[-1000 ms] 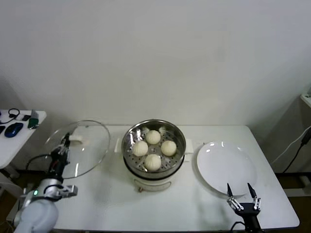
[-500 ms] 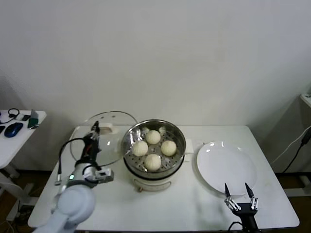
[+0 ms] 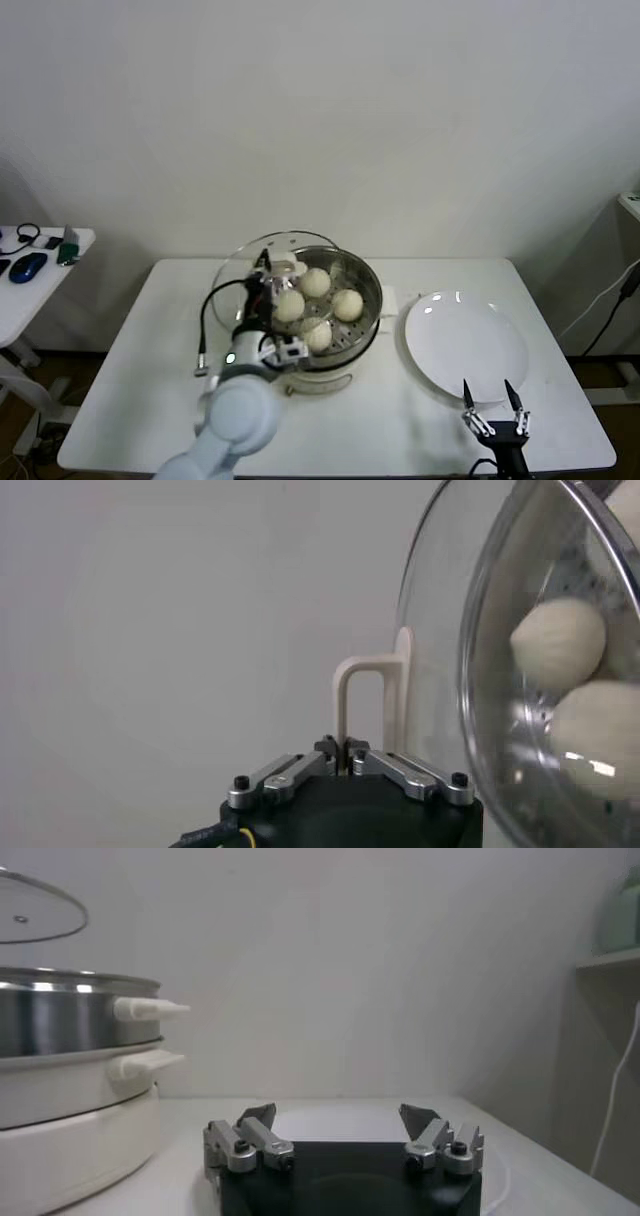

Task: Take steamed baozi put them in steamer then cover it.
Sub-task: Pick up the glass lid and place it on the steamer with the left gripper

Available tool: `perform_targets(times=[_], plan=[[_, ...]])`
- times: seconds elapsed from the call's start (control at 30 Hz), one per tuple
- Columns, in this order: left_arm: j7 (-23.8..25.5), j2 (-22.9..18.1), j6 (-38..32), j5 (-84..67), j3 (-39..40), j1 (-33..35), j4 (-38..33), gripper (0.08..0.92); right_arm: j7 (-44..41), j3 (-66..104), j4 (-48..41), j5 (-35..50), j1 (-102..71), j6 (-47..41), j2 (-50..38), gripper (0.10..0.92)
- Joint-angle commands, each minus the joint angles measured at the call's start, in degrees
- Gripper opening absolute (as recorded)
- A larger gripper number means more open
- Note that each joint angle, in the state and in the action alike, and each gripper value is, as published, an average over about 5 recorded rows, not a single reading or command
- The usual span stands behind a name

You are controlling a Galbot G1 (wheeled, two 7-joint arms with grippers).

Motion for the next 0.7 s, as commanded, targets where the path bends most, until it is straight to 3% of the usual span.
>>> perform_targets(times=[0.03,0.27,0.7], plan=[[1.4,-11.8,0.6,11.1,6.3,-2.4,5.9,0.137,0.2,-0.2,-1.6,1.5,0.1,2.0,-1.0,0.823],[-0.2,-15.1,-0.7,13.7,7.4,-2.0,10.3,0.137,0.2,-0.1,-2.0,2.7,0.0,2.7,-1.9,0.823],[-0.6,-14.5,-1.3,15.7,6.0,-0.9,13.6,0.137,0.3,0.2,-2.4,4.0,-0.2,3.6,-3.0,0.823]])
